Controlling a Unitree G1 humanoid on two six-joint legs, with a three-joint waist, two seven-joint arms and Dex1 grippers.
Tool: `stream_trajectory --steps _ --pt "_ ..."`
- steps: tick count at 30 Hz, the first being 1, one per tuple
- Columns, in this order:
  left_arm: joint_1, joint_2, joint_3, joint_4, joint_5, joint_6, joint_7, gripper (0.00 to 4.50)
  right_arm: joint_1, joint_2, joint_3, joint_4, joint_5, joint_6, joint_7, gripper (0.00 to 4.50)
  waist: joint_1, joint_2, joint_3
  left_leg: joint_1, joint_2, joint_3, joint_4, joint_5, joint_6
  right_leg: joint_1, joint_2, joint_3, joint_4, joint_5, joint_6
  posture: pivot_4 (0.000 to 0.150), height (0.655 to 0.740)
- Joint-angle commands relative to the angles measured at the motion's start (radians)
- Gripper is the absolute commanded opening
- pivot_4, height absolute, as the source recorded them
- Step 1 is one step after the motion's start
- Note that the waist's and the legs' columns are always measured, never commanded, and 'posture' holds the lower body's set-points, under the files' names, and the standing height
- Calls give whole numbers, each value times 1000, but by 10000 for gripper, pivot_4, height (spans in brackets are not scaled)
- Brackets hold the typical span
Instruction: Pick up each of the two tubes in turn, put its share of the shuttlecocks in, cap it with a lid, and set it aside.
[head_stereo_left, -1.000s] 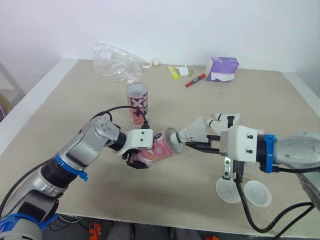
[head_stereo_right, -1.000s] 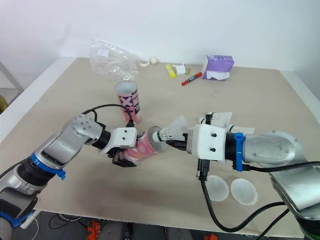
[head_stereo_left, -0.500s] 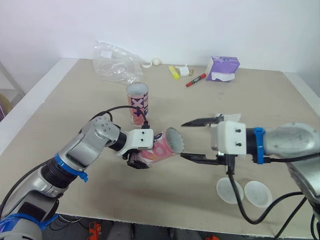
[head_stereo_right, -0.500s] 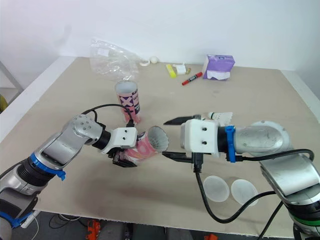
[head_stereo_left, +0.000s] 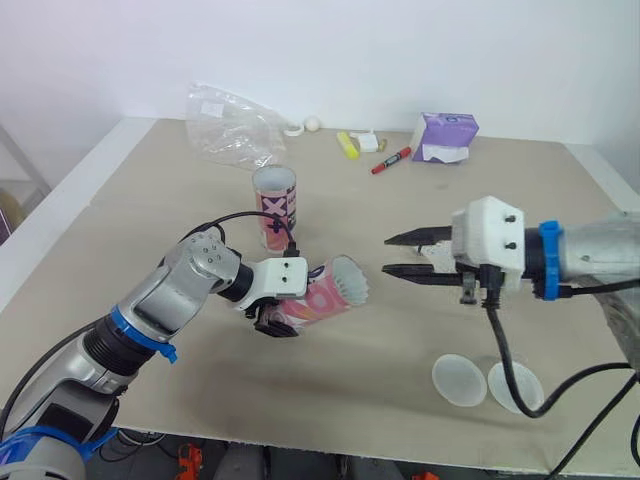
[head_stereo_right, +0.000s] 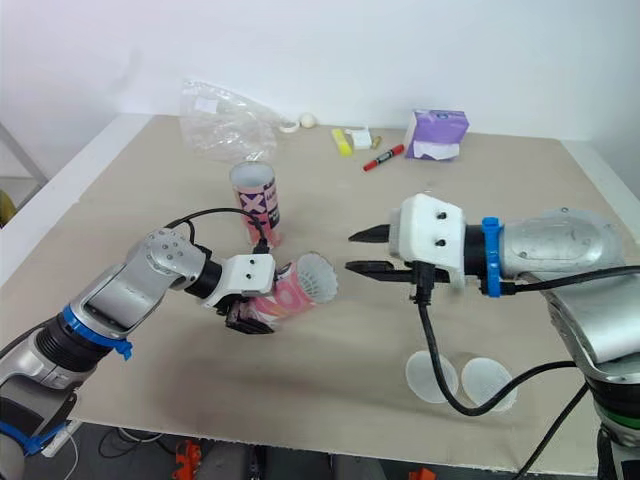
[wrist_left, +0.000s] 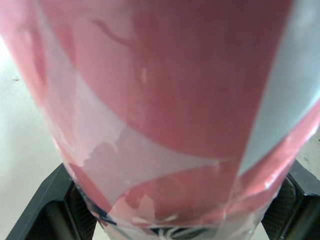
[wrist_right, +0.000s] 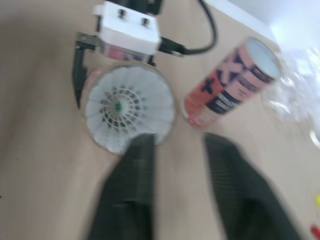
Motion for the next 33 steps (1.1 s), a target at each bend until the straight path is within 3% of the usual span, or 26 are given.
stream_trajectory --steps 1,8,16,33 --pt "-2 -6 -17 20 29 0 29 37914 -64 34 86 18 -67 -46 29 716 2 0 0 0 0 0 0 0 0 0 0 0 0 0 0 1500 7400" --pt "3 -8 -19 12 29 6 33 37914 -185 151 325 118 -225 -101 117 716 2 0 0 -1 0 0 0 0 0 -1 0 0 0 0 0 1500 7400" --pt "7 -4 -17 5 33 8 35 37914 -285 285 473 274 -349 -155 194 716 1 0 0 -1 0 -1 0 0 0 0 0 0 1 0 0 1500 7400" --pt "9 -22 -18 -1 36 15 45 37914 -337 503 545 451 -430 -187 303 716 -8 2 -3 7 6 -1 -1 4 5 1 8 0 6 6 -8 1500 7400"
